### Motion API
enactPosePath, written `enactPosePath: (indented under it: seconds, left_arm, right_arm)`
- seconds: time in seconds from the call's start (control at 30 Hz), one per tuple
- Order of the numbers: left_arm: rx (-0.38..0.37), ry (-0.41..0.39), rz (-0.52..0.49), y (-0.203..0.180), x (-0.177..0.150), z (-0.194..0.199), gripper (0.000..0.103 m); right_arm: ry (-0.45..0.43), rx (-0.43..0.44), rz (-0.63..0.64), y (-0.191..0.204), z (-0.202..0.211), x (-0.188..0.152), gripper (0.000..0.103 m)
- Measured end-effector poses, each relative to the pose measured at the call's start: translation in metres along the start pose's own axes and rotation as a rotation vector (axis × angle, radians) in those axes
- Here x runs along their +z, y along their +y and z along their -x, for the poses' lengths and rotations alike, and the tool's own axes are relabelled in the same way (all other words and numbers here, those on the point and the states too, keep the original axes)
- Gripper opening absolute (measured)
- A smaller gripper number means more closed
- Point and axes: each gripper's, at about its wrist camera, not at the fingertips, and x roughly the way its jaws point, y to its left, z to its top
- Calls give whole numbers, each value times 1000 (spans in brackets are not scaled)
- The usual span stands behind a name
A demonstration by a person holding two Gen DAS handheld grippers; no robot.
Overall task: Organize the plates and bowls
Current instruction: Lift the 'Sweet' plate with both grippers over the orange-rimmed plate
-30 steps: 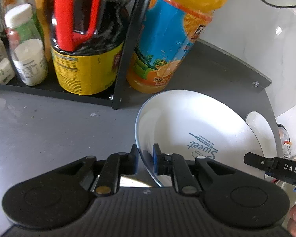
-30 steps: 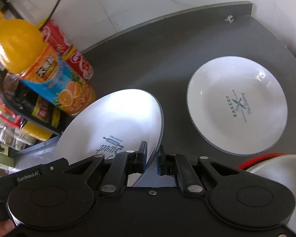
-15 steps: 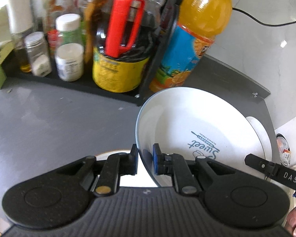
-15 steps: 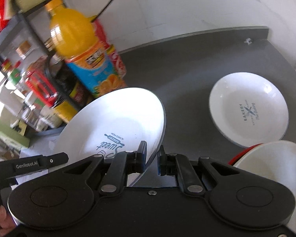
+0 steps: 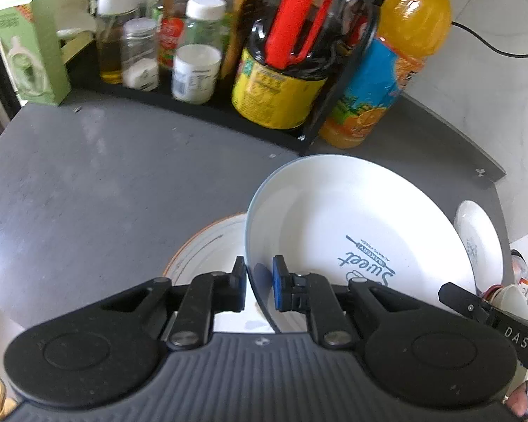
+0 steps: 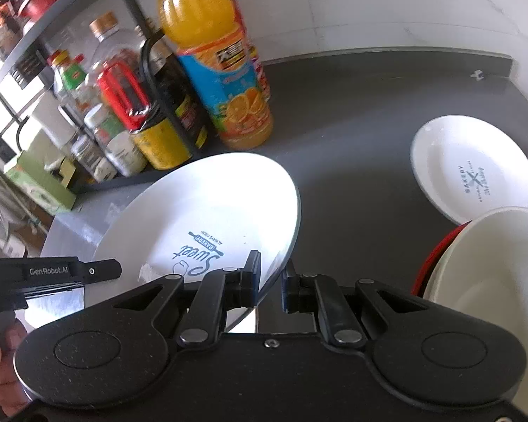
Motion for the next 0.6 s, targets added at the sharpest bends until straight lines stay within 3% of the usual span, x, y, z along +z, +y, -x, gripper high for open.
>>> enactPosePath:
  seconds: [0.6]
  left_arm:
    - [57, 36, 68, 24, -40, 2, 14]
  right_arm:
    - [30, 2, 122, 22, -3, -31, 11]
